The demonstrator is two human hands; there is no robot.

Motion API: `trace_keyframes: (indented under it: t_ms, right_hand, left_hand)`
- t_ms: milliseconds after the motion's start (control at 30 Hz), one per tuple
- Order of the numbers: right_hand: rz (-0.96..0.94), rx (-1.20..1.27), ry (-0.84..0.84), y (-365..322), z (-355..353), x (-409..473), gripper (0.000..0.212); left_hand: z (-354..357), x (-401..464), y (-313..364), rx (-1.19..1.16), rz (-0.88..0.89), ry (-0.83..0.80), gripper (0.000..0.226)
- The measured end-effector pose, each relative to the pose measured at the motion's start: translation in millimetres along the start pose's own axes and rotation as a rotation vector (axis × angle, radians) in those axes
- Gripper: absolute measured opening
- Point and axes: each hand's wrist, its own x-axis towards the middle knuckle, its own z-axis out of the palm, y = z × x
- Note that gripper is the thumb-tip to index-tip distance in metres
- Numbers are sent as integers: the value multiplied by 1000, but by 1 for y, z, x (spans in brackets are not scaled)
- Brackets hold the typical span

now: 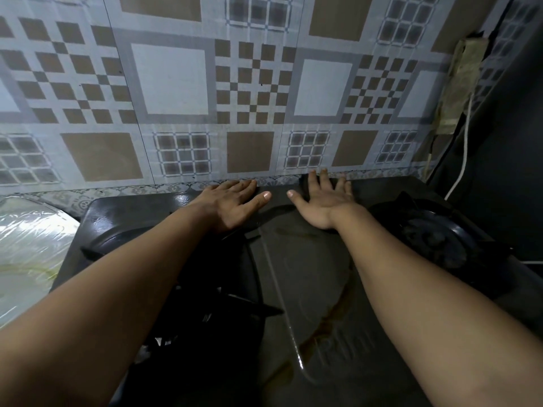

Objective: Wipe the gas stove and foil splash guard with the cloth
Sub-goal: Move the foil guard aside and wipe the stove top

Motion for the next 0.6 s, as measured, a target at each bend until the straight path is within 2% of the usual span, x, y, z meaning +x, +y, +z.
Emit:
trace_keyframes:
  t_ms: [67,300,500,600]
  right_hand:
    - [-53,13,21,-15,6,-10,86]
    - [-203,18,60,-51,20,-48,83]
    - [-368,36,46,-60,24,-91,71]
    - [-466,48,11,-50,26,-109,63]
  left_hand:
    - [0,0,0,-3,1,4,110]
    - [-2,-1,0,-9,-3,2,84]
    - [-1,-1,-1,-61,9,25,97]
    - [-1,1,-1,-54,8,28,92]
